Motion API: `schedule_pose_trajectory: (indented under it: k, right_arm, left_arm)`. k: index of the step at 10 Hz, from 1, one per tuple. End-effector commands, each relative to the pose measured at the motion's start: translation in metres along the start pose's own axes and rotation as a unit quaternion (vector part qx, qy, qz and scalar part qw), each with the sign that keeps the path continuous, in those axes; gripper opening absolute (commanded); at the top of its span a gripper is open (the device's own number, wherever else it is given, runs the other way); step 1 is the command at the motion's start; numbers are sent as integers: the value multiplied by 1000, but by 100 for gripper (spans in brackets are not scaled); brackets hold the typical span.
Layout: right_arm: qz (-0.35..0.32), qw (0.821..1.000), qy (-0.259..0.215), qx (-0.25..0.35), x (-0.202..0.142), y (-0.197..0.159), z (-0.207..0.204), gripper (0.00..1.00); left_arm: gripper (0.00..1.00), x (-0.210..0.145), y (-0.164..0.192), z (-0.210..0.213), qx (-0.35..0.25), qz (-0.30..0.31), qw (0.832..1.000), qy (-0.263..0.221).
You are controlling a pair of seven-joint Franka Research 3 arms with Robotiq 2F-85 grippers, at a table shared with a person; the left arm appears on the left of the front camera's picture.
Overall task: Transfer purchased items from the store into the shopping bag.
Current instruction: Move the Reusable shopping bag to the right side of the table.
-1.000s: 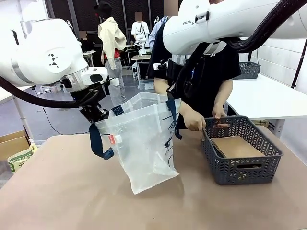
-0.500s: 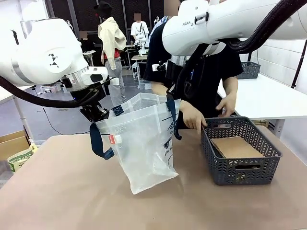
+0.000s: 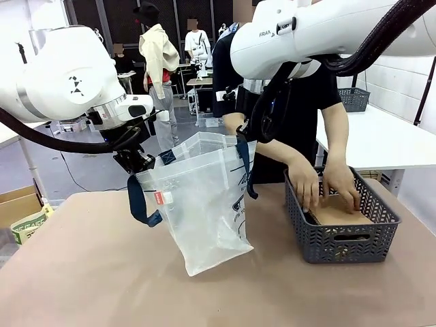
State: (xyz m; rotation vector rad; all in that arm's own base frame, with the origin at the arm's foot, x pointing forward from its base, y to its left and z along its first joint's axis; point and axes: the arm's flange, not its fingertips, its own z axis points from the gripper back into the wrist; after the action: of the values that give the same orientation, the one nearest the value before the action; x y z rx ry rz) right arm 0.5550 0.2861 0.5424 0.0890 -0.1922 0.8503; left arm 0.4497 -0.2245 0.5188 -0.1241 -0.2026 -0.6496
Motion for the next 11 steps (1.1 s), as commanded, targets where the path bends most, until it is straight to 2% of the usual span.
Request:
schedule_pose_trajectory:
  k: [1, 11]
  right_arm:
    - [-8, 1000, 0, 0, -1, -1, 0, 0]
    - [-8, 1000, 0, 0, -1, -1, 0, 0]
  left_arm:
    - [0, -1, 0, 0, -1, -1, 1000, 2]
    - [0, -1, 0, 0, -1, -1, 1000, 2]
